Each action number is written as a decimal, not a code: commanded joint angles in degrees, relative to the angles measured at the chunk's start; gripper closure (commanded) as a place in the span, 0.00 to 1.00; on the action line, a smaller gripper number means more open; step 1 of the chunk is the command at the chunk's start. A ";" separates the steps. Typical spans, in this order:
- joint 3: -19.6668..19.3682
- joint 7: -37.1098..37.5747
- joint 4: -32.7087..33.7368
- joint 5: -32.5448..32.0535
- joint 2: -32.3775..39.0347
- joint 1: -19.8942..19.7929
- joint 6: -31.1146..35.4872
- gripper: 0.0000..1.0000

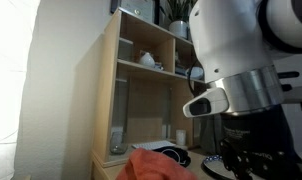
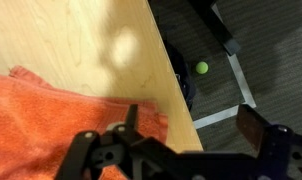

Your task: Unfold the orange towel

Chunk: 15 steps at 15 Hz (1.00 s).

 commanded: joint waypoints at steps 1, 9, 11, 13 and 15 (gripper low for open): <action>0.65 -0.07 2.62 -0.03 1.99 0.47 -0.16 0.00; 3.28 0.36 5.82 4.64 5.84 0.27 6.38 0.00; 3.07 1.39 5.28 6.33 6.06 0.11 10.00 0.00; 2.87 0.92 5.26 6.81 6.49 0.19 11.47 0.00; 2.59 0.10 5.07 6.03 6.41 0.48 10.52 0.00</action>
